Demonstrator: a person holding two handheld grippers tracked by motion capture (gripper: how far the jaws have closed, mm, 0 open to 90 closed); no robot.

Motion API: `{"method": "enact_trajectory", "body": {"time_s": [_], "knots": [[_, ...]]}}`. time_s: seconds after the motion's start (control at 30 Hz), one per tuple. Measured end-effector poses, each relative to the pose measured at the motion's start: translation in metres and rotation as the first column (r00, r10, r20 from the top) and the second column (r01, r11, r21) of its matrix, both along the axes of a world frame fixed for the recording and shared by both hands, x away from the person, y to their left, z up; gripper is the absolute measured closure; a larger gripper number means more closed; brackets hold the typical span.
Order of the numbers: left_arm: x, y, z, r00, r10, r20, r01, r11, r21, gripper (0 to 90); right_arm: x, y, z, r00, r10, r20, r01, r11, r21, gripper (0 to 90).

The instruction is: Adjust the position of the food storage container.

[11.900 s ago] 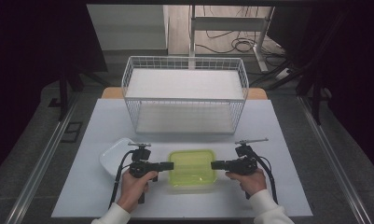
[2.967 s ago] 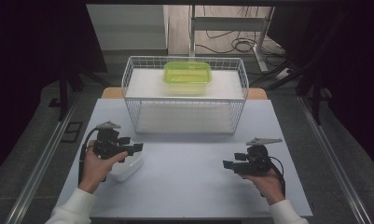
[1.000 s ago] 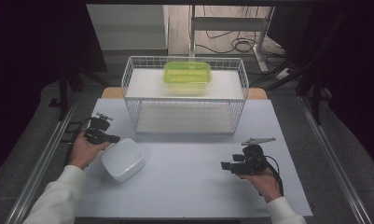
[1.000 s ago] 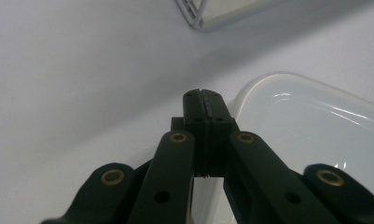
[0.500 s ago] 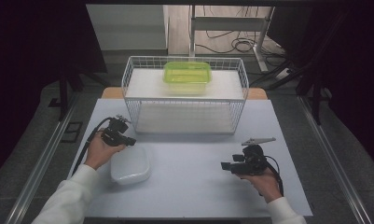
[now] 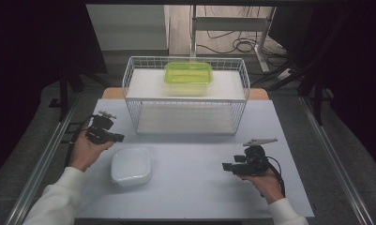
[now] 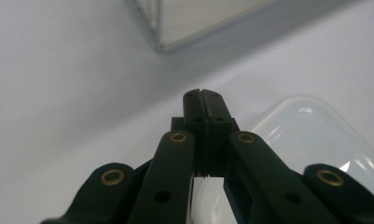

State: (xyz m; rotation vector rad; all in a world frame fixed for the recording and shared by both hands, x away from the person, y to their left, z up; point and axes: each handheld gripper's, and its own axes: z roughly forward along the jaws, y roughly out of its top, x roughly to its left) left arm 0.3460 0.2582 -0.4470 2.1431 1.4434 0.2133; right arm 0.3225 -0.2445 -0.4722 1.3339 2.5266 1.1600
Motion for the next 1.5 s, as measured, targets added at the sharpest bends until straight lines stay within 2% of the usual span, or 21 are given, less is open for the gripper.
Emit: {"method": "enact_trajectory", "body": {"time_s": [0.03,0.07,0.13,0.33,0.47,0.57,0.67,0.73,0.77,0.93,1.03,1.5], "knots": [[-0.010,0.008,-0.001,0.9998,0.017,-0.005,-0.017,0.9999,0.000,90.0,0.000,-0.001,0.001,1.0000,-0.003,0.000,0.003,1.000,0.004,30.3],[-0.010,0.008,-0.001,0.9998,0.017,-0.005,-0.017,0.9999,0.000,90.0,0.000,-0.001,0.001,1.0000,-0.005,0.001,0.005,1.000,0.006,30.3],[-0.020,0.015,-0.005,0.9991,0.039,-0.016,-0.039,0.9992,-0.006,90.0,0.000,-0.001,0.001,1.0000,-0.006,0.000,0.006,1.000,0.005,30.3],[-0.047,0.034,-0.025,0.9947,0.075,-0.071,-0.076,0.9969,-0.016,90.0,0.000,0.001,0.000,1.0000,-0.006,0.000,0.006,1.000,0.004,30.1],[-0.060,0.035,-0.037,0.9895,0.088,-0.114,-0.091,0.9957,-0.019,90.0,0.001,0.001,0.000,1.0000,-0.008,-0.002,0.008,1.000,0.004,30.0],[-0.065,0.029,-0.044,0.9884,0.068,-0.135,-0.073,0.9967,-0.034,90.0,0.001,0.001,-0.001,1.0000,-0.006,-0.006,0.006,1.000,-0.002,30.0],[-0.065,0.019,-0.049,0.9878,0.055,-0.146,-0.062,0.9968,-0.049,89.9,0.001,0.002,-0.001,1.0000,-0.005,-0.004,0.005,1.000,-0.002,29.8],[-0.064,0.015,-0.050,0.9879,0.047,-0.148,-0.055,0.9971,-0.052,89.9,0.001,0.002,0.000,0.9999,-0.004,0.014,0.004,1.000,0.000,29.8],[-0.063,0.014,-0.049,0.9882,0.035,-0.149,-0.040,0.9986,-0.035,89.8,0.000,0.002,0.001,0.9999,-0.005,0.017,0.005,1.000,0.001,29.7],[-0.060,0.007,-0.052,0.9874,0.035,-0.154,-0.046,0.9966,-0.069,89.9,-0.002,0.000,0.004,0.9990,-0.020,0.041,0.020,1.000,0.001,29.8],[-0.058,0.003,-0.052,0.9878,0.027,-0.153,-0.038,0.9970,-0.068,89.9,-0.002,-0.001,0.005,0.9977,-0.027,0.062,0.026,1.000,0.006,29.8],[-0.047,-0.032,-0.052,0.9862,-0.043,-0.160,0.028,0.9953,-0.093,89.9,-0.002,0.000,0.006,0.9970,-0.027,0.072,0.027,1.000,0.006,29.7]]}}
